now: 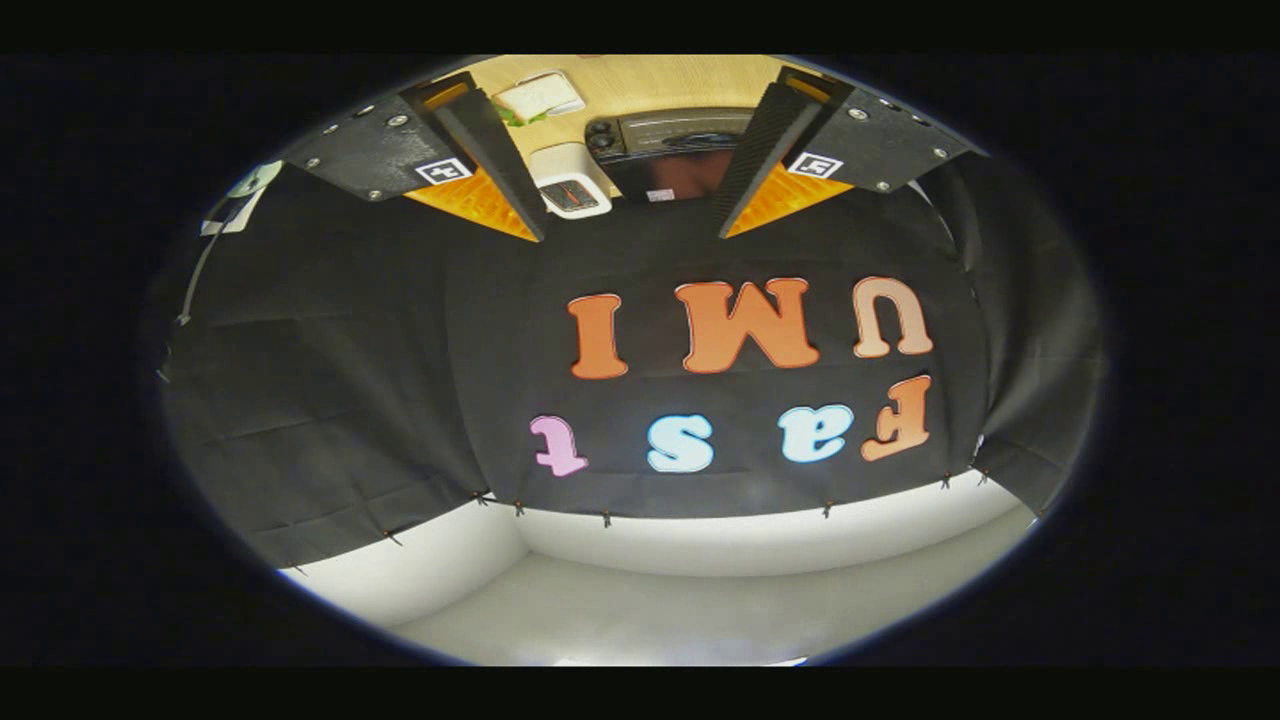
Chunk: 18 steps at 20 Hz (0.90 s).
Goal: Open the toaster oven, put the food inside, and close the toaster oven door.
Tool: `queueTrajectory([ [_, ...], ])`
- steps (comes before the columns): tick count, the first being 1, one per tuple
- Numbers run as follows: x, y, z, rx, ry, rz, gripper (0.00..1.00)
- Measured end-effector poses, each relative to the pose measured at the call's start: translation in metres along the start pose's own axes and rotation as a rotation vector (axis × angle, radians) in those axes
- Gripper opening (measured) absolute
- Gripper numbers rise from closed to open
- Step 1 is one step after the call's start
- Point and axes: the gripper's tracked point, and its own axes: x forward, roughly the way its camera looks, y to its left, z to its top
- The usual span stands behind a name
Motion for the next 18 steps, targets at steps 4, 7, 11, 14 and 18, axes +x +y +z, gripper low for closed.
queueTrajectory([
  [4, 0.012, 0.004, -0.005, -0.009, 0.021, 0.011, 0.99],
  [7, 0.021, 0.015, -0.006, 0.002, 0.026, 0.032, 0.99],
  [11, 0.034, 0.029, -0.017, 0.008, 0.045, 0.056, 0.99],
  [14, 0.051, 0.045, -0.03, -0.008, 0.048, 0.081, 0.98],
  [18, 0.085, 0.072, -0.087, -0.017, 0.14, 0.116, 0.99],
])
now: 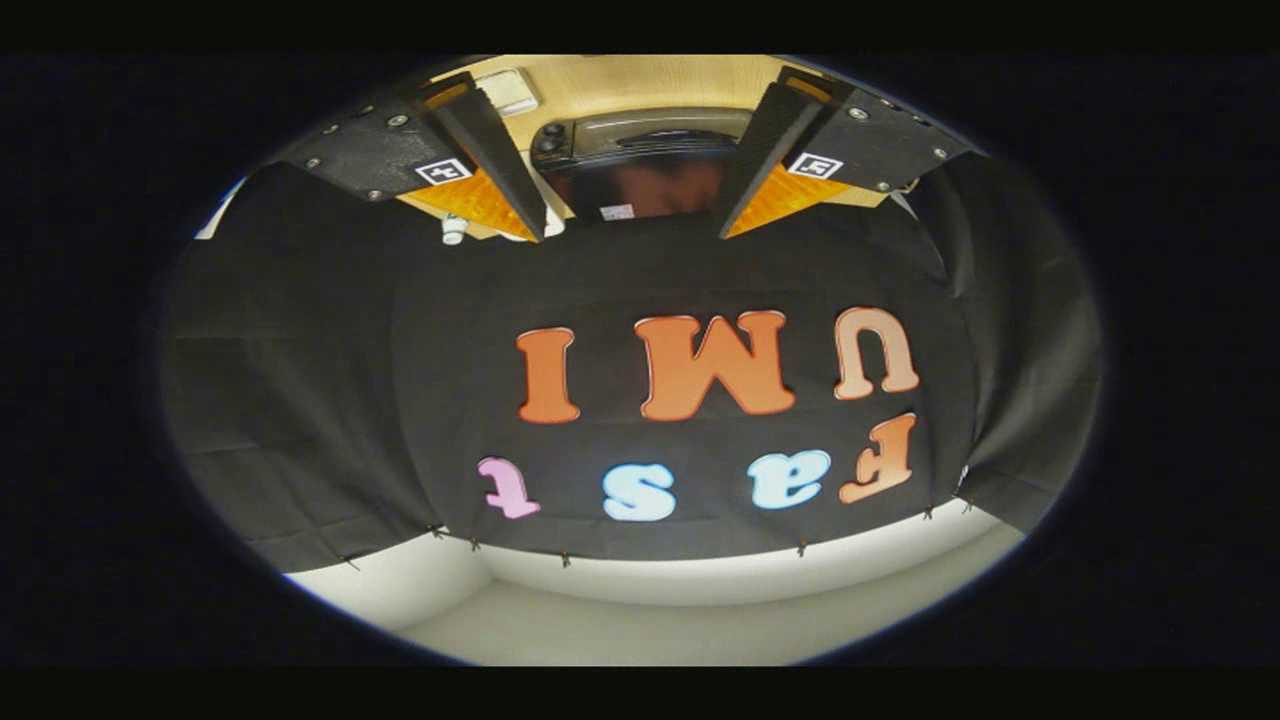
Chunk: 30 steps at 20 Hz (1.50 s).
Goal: Open the toaster oven, put the food inside, and close the toaster oven door.
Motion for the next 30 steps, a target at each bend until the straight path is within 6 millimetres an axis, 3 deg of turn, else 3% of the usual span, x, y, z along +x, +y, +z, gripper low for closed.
queueTrajectory([
  [3, 0.036, 0.022, -0.051, 0.022, 0.108, 0.04, 0.99],
  [8, 0.083, 0.036, -0.13, -0.071, 0.248, 0.058, 0.99],
  [12, 0.099, 0.04, -0.165, -0.106, 0.329, 0.06, 0.99],
  [16, 0.101, 0.044, -0.186, -0.136, 0.37, 0.067, 0.99],
  [20, 0.104, 0.045, -0.186, -0.133, 0.365, 0.081, 0.99],
  [30, 0.061, 0.038, -0.201, -0.146, 0.475, 0.086, 1.0],
])
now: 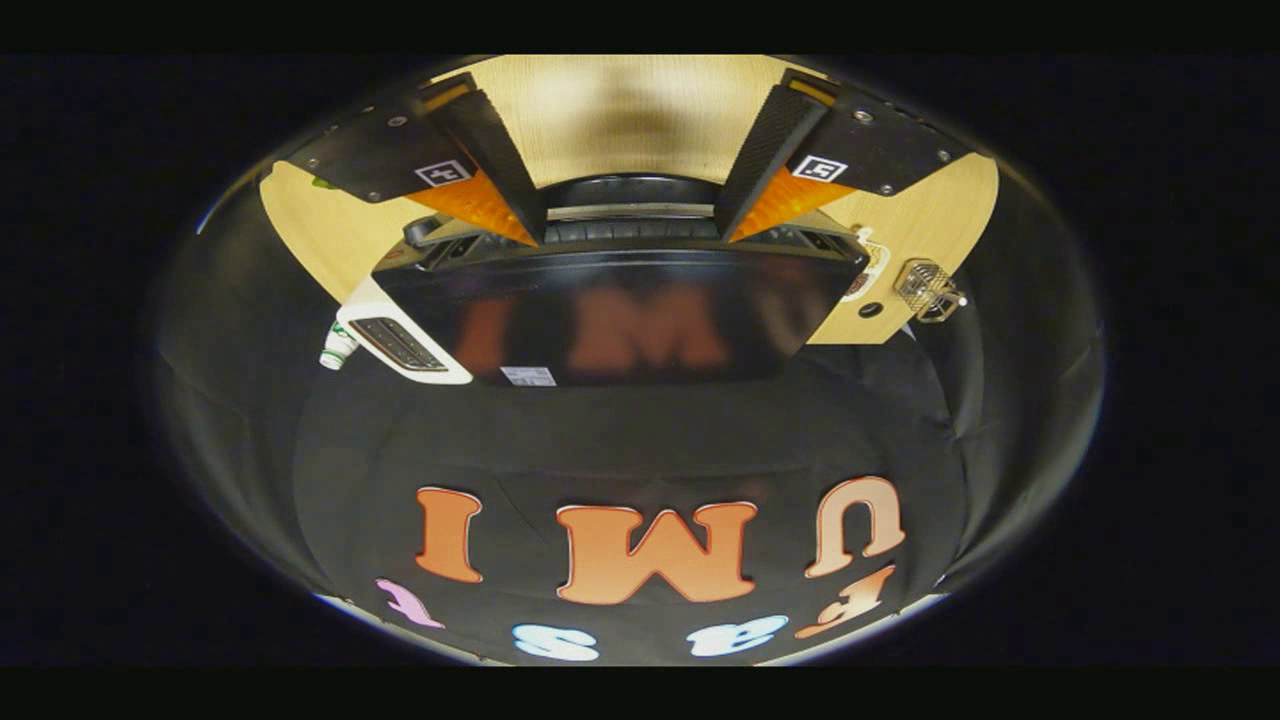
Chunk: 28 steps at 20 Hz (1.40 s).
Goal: Open the toaster oven, put the food inside, and close the toaster oven door.
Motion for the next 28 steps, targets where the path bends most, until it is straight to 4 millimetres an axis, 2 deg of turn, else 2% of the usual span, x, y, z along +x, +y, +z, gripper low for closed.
queueTrajectory([
  [5, -0.026, -0.002, -0.034, -0.003, 0.056, 0.007, 1.0],
  [8, -0.04, -0.003, -0.063, 0.0, 0.107, 0.007, 1.0],
  [14, -0.052, -0.004, -0.118, 0.019, 0.187, 0.004, 1.0],
  [17, -0.051, -0.003, -0.15, 0.04, 0.239, 0.003, 0.99],
  [22, -0.038, -0.002, -0.204, 0.081, 0.336, -0.008, 0.99],
  [24, -0.034, -0.001, -0.214, 0.078, 0.35, -0.007, 0.99],
  [28, -0.037, 0.002, -0.221, 0.076, 0.366, 0.018, 0.99],
])
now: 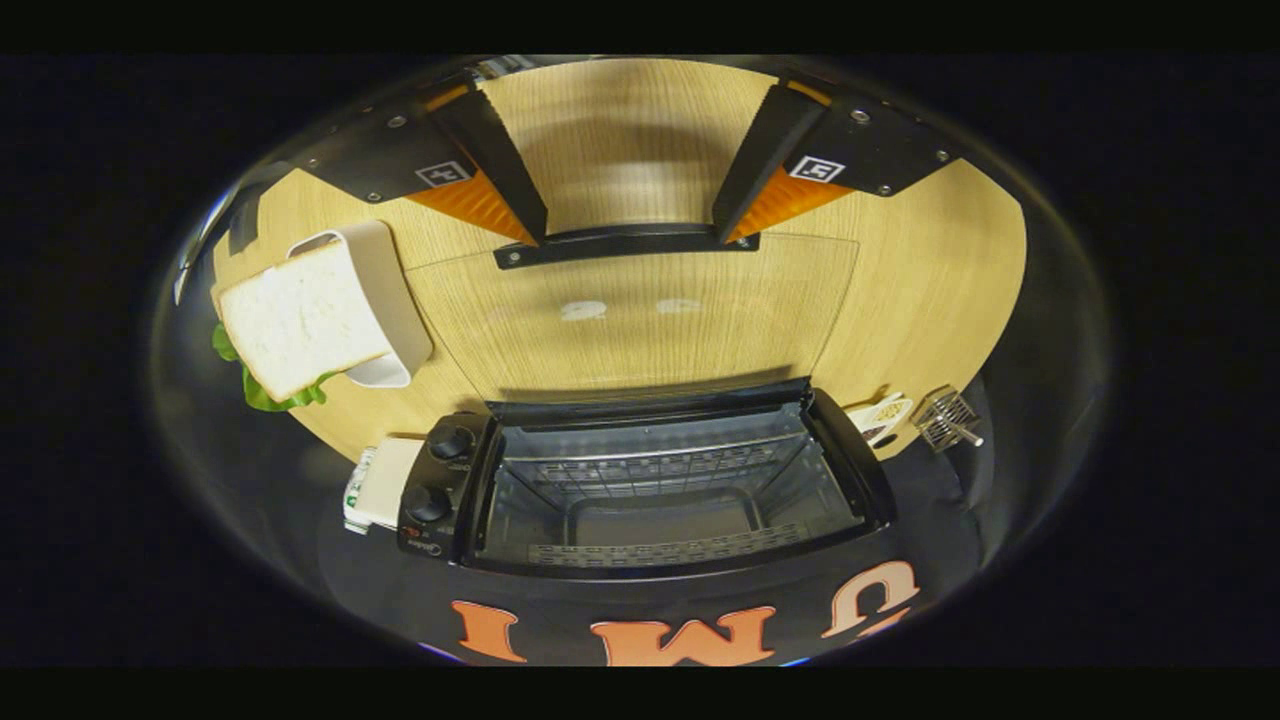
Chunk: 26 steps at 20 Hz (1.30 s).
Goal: Open the toaster oven, put the food inside, and close the toaster oven door.
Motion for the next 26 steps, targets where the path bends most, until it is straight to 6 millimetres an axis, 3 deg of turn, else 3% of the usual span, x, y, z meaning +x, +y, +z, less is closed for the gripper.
queueTrajectory([
  [2, -0.004, 0.003, -0.003, 0.054, 0.017, 0.032, 0.99],
  [4, -0.011, -0.007, 0.006, 0.05, -0.001, 0.026, 1.0],
  [13, -0.064, -0.047, 0.073, 0.111, -0.063, 0.173, 0.99],
  [21, -0.079, -0.173, 0.118, 0.148, -0.071, 0.116, 0.99],
  [26, -0.078, -0.23, 0.118, 0.098, 0.019, 0.133, 0.99],
])
